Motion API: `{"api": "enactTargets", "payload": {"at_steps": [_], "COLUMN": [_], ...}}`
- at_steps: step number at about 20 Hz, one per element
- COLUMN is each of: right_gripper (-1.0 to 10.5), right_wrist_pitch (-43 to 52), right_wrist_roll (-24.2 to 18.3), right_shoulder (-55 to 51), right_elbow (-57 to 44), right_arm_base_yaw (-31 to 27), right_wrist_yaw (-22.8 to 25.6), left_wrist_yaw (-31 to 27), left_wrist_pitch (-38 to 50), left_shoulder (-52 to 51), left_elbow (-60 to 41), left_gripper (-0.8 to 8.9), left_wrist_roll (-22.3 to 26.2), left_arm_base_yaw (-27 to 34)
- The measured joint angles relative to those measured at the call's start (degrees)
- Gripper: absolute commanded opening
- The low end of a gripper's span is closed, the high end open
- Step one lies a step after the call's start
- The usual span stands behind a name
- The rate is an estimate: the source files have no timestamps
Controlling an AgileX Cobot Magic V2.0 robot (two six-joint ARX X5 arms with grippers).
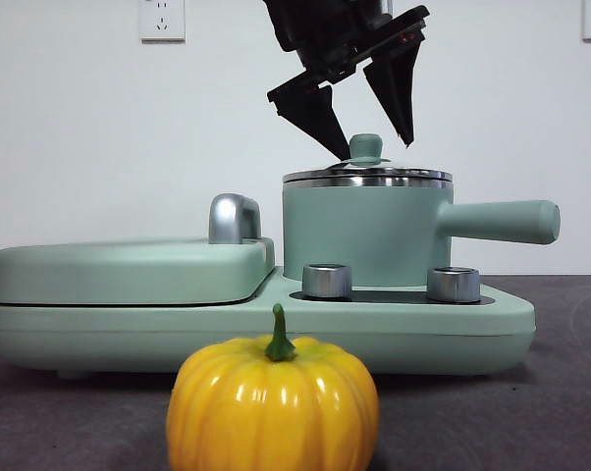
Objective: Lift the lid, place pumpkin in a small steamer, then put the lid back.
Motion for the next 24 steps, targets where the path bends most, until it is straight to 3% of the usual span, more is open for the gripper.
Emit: {"api": "enactTargets", "payload": {"at_steps": [6, 11, 14, 17, 24], "right_gripper": [4.9, 4.9, 4.9, 4.9, 4.9], "right_wrist_pitch": [0.00, 0.00, 0.00, 0.00, -0.02], "right_wrist_roll": [0.00, 0.02, 0.02, 0.02, 0.02], "right_shoulder": [0.00, 0.00, 0.00, 0.00, 0.00], "right_elbow": [0.00, 0.00, 0.00, 0.00, 0.00], "right_arm_base_yaw": [0.00, 0.00, 0.00, 0.00, 0.00], "right_wrist_yaw": [0.00, 0.00, 0.00, 0.00, 0.00], "left_wrist_yaw": [-2.36, -2.60, -2.62, -2.60, -2.60], "left_wrist_pitch": [-0.48, -0.76, -0.83, -0.83, -1.42], "left_shoulder": [0.00, 0.00, 0.00, 0.00, 0.07], "left_elbow": [0.00, 0.00, 0.09, 0.11, 0.70], "left_gripper": [2.97, 1.11, 0.96, 0.16, 0.15], "left_wrist_roll": [0.17, 0.20, 0.33, 0.44, 0.39], "left_arm_base_yaw": [-0.20, -0.31, -0.31, -0.31, -0.22]}}
